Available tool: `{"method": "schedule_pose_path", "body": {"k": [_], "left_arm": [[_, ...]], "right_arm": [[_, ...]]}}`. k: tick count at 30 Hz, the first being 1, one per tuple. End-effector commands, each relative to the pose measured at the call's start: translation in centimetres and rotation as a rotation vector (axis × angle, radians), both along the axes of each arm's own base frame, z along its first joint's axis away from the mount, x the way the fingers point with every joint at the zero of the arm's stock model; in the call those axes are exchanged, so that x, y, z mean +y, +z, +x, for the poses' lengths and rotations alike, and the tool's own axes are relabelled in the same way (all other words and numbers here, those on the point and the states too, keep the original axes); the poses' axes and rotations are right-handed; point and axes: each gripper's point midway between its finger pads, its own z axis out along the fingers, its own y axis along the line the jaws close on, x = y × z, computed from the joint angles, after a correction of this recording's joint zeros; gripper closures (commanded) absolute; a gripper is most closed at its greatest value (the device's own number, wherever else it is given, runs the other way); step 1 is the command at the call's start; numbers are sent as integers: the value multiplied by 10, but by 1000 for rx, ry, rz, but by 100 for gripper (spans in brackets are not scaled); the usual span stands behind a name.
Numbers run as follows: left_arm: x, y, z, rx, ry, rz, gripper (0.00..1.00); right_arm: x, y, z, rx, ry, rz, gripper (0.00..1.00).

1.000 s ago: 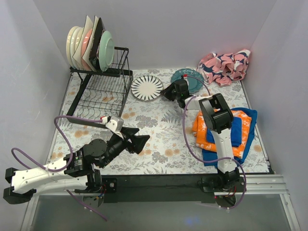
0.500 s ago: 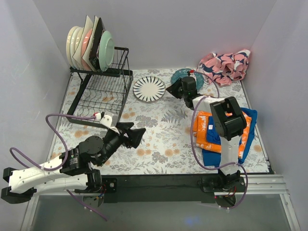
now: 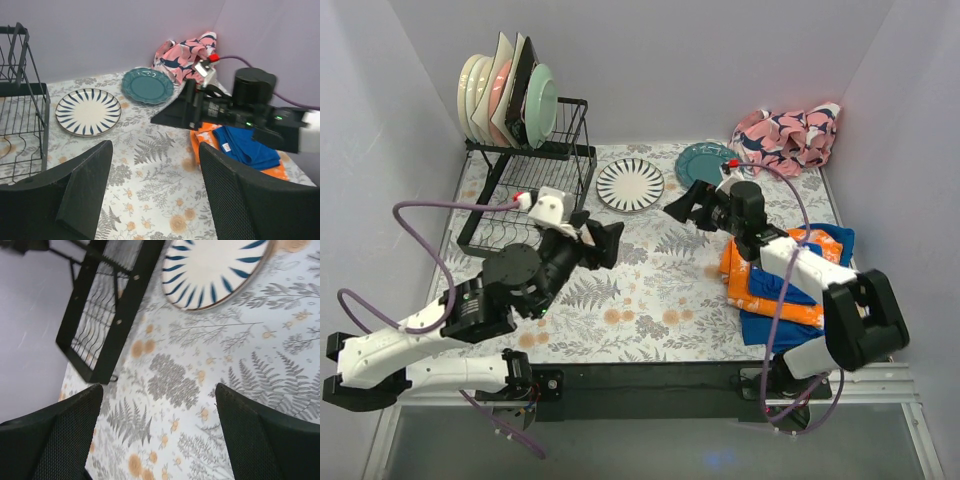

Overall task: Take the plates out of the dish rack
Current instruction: Place the plate at the center of the board, then unload the plate from the dish rack.

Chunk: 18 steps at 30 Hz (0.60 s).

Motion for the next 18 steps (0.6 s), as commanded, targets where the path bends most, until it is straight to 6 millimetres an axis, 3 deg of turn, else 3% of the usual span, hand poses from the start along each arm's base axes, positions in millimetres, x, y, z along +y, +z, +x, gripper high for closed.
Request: {"method": "schedule_pose_path", "body": {"k": [1, 2, 4, 5, 8, 9, 11, 12, 14, 15, 16, 17, 18], "left_arm": [[-32, -14, 28, -1, 15, 199, 32], [-36, -2, 35, 3, 2, 176, 31], [-41, -11, 62, 77, -39, 187, 31], [-44, -3, 78, 88, -28, 182, 32], [-25, 4, 116, 108, 68, 200, 33], [-13, 24, 126, 86, 89, 166, 33], [-5, 34, 141, 94, 98, 145, 32], [14, 52, 150, 82, 142, 122, 32], [26, 60, 162, 89, 176, 122, 32], [39, 49, 179, 124, 226, 155, 32], [50, 64, 184, 104, 263, 143, 32], [59, 64, 191, 110, 295, 154, 32], [75, 49, 209, 159, 346, 186, 32]], "right_arm": [[-2, 19, -56, -104, 118, -23, 2], [-8, 30, -66, -130, 108, -20, 2], [-10, 33, -80, -157, 127, -30, 1], [-14, 40, -88, -182, 132, -29, 2], [-20, 43, -107, -212, 159, -58, 2], [-21, 42, -112, -219, 173, -63, 2], [-25, 40, -121, -244, 187, -78, 2], [-27, 38, -123, -250, 188, -82, 2], [-30, 39, -127, -272, 184, -88, 2], [-31, 37, -129, -273, 185, -91, 2], [-32, 38, -130, -280, 183, -89, 2], [-32, 38, -130, -283, 185, -89, 2], [-32, 38, -131, -284, 189, -88, 2]]}}
